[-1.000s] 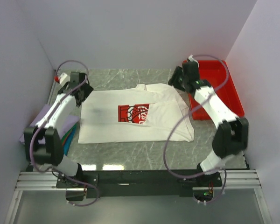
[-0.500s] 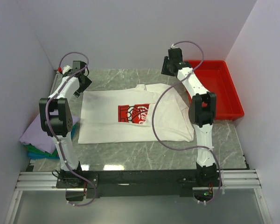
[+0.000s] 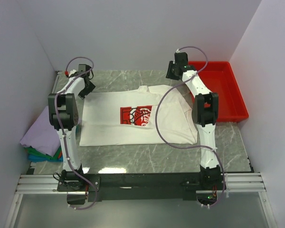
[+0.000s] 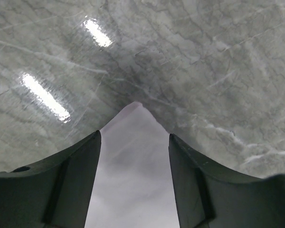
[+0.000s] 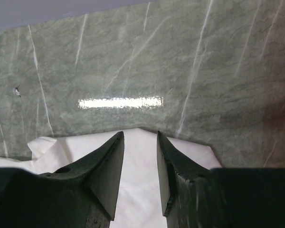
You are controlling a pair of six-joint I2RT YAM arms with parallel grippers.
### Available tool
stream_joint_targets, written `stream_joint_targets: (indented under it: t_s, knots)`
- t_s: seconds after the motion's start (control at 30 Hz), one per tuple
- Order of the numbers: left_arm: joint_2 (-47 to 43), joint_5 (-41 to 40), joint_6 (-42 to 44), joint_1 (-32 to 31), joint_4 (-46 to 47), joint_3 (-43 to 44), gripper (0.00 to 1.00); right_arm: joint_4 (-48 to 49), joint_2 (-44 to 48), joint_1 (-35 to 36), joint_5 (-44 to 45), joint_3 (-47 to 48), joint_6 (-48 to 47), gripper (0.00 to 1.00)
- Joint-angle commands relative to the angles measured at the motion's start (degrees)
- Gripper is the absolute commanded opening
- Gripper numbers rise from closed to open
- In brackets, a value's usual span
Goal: Fold and stack the t-shirts
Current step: Fold the tshirt
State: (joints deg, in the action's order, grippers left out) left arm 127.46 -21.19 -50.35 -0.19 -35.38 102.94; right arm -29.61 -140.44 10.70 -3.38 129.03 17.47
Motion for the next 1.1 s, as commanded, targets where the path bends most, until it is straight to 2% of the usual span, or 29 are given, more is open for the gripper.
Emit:
stream_joint_targets:
  t_s: [0.0,0.23,0.37,0.6,0.73,0.93,1.07]
  knots:
    - [0.6,-1.3,0.1,0.0,-0.1,3.9,0.63,3.4,-0.9,-0.4,-1.0,0.7,1.0,0.41]
    - [3.4,-2.5,0.1,0.0,-0.9,7.2,0.61,1.8,-3.3,-1.5,-1.9,3.9,3.3,0.41]
    - [5.2,-2.3,0.0,-0.1,-2.1,9.1,0.57,1.6,-4.2,-2.7,-4.5,3.9,8.2,0.41]
    - [6.7,-2.8,0.0,-0.2,-2.3,9.2,0.48,-1.0,-6.1,-3.1,-4.1,5.2,12.2,0.42]
    - [7.0,-3.2,0.1,-0.2,-2.4,9.0,0.35,-1.8,-6.4,-3.1,-3.4,5.4,13.1,0.5]
    - [6.4,-2.9,0.2,-0.2,-2.0,8.1,0.13,-3.2,-6.9,-3.1,-1.8,5.6,15.7,0.5]
    - [6.1,-2.4,0.7,-0.2,-1.5,7.5,0.05,-3.6,-7.7,-3.1,-2.1,5.4,17.1,0.49]
